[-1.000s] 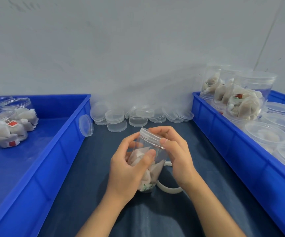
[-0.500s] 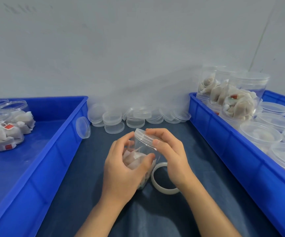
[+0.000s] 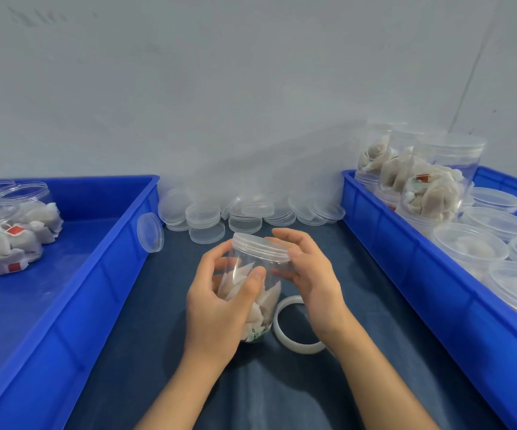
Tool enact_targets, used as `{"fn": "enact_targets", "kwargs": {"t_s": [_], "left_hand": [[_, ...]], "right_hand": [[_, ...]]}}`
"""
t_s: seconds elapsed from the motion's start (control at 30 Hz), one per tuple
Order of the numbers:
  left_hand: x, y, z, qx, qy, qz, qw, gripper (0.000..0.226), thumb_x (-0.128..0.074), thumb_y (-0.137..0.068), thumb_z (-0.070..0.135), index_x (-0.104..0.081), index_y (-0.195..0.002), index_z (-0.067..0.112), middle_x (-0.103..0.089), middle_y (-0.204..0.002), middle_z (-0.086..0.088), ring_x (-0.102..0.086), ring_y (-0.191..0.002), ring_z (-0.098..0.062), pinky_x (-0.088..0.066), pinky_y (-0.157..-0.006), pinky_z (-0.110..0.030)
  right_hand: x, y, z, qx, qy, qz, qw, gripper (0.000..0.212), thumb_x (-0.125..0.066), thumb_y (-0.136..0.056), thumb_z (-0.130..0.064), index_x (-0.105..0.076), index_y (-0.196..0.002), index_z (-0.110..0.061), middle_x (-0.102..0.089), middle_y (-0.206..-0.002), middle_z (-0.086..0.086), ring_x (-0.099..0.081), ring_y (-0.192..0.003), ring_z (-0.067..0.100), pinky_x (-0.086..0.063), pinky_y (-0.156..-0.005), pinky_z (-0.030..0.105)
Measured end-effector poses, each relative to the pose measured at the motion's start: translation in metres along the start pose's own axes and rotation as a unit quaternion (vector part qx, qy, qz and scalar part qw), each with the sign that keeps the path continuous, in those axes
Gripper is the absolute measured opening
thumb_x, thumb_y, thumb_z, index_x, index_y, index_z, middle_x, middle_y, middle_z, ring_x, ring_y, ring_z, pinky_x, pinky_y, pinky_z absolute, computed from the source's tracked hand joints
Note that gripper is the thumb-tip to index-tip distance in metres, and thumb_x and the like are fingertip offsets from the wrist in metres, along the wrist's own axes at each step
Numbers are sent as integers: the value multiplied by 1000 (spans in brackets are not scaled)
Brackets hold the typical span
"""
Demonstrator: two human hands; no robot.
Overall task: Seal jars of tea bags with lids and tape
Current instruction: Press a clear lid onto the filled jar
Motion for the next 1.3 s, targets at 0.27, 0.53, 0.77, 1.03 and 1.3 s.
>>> {"fn": "enact_targets", "kwargs": {"t_s": [0.27,0.53,0.77,1.03,1.3], "left_hand": [[3,3,13,-84,-145,31,985,75,-92,-67,55,-62,-135,41,-61,-119,19,-60,-120,0,-50,-87,-11],[4,-3,0,21,8,7,1000,60,-77,-69,60,-68,-125,43,-72,-113,15,-70,-109,-8,-54,-88,-25],[-12,-4,-9,112,139,-92,980,68,-69,-76,60,-71,-130,18,-77,-122,-6,-71,-111,-26,-59,-87,-25],[-6,0,4,-9,-32,-34,999,63,-82,-67,60,-66,-126,45,-71,-116,15,-68,-115,-8,-56,-86,-22],[-1,3,18,-89,-114,-11,989,74,-77,-74,67,-60,-141,39,-63,-122,22,-62,-123,-4,-54,-91,-21]], "right_hand": [[-9,5,-2,8,58,10,998,32,-66,-89,-40,-68,-117,-25,-75,-108,-4,-71,-99,10,-58,-83,26],[-4,7,-7,37,64,26,997,50,-52,-88,-63,-66,-121,-27,-72,-113,-3,-67,-109,18,-54,-97,37],[-4,4,-6,20,-5,16,1000,52,-55,-90,-54,-65,-130,-24,-70,-132,7,-65,-125,30,-52,-104,58],[-7,5,-9,19,36,16,999,28,-60,-95,-36,-70,-115,-20,-75,-107,7,-71,-99,24,-59,-85,36],[-15,11,-18,50,52,26,997,29,-62,-94,-42,-69,-114,-23,-74,-106,-7,-69,-96,6,-54,-79,18]]}}
Point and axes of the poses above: each hand's wrist, its own y-axis away from the middle knuckle, its own x-axis out of the back of the hand, z = x × y, the point moved 8 cm from there along -y, towards the middle knuckle
